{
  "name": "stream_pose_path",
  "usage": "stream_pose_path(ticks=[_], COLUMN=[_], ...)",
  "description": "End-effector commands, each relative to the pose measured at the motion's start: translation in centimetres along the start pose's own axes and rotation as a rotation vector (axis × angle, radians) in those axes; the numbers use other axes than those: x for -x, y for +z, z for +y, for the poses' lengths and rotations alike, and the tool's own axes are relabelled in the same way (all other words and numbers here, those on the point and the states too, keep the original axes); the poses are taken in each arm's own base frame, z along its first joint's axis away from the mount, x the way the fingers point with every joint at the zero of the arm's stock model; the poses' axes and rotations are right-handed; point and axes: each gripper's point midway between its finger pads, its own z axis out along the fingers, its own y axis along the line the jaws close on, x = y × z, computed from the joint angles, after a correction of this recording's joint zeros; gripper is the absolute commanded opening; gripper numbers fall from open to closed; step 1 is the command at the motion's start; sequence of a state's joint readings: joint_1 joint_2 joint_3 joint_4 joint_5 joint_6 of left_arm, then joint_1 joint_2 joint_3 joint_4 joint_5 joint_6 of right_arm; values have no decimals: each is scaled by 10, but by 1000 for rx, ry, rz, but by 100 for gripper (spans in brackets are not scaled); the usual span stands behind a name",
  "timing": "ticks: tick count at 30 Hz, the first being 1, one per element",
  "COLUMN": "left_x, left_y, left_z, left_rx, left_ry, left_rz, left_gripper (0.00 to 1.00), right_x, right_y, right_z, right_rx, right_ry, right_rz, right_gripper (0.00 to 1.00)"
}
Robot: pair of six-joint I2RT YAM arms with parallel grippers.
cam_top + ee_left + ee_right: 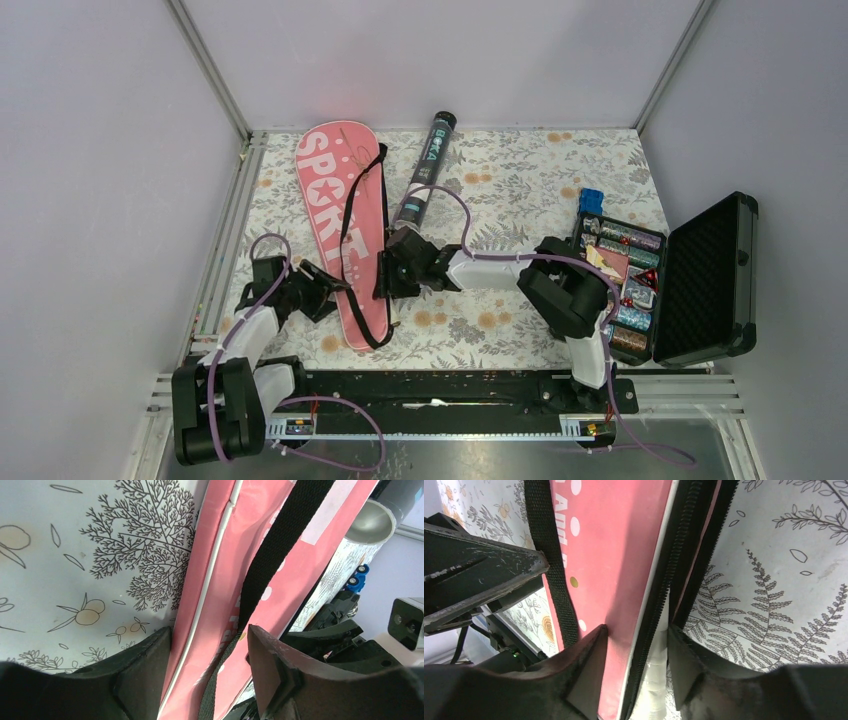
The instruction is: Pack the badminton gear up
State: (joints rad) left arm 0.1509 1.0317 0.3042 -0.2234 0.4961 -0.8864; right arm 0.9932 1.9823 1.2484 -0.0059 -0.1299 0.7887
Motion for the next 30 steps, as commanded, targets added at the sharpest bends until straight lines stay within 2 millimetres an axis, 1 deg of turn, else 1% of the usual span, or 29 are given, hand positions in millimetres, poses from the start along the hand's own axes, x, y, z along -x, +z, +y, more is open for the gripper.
stream_pose_path(ticks=[1,4,7,9,12,15,18,19,21,23,24,26,30], left_x=[-4,-10,-15,-17,-19,-19,-19,-20,-19,-19,-17,-15,-8], left_y=[5,6,6,6,4,2,1,0,-2,-5,-6,-9,-13], left_z=[-4,-7,-10,-11,-13,-15,-17,-18,-21,-22,-22,-22,-20], left_rx=[-34,-58,-75,-86,-97,-108,-120,-125,-137,-136,-132,-117,-74], left_ry=[13,-8,-13,-14,-16,-16,-29,-28,-26,-18,-10,8,52], left_rz=[14,30,39,42,36,28,20,19,15,7,-2,-19,-49], left_gripper=[60,60,59,59,59,59,58,58,58,58,58,59,60], right_x=[-3,-1,3,7,13,14,9,7,4,2,3,6,8], right_y=[4,4,3,3,4,8,16,17,17,14,10,0,-17], right_z=[19,31,43,51,57,55,43,41,41,35,29,23,15], right_rx=[97,166,235,282,329,349,314,307,307,264,231,185,114], right_ry=[19,28,63,94,105,114,147,155,147,133,123,109,96], right_rz=[-3,-20,-40,-57,-96,-126,-130,-128,-117,-110,-115,-136,-146], right_gripper=[48,40,37,34,28,24,23,24,36,50,53,57,55])
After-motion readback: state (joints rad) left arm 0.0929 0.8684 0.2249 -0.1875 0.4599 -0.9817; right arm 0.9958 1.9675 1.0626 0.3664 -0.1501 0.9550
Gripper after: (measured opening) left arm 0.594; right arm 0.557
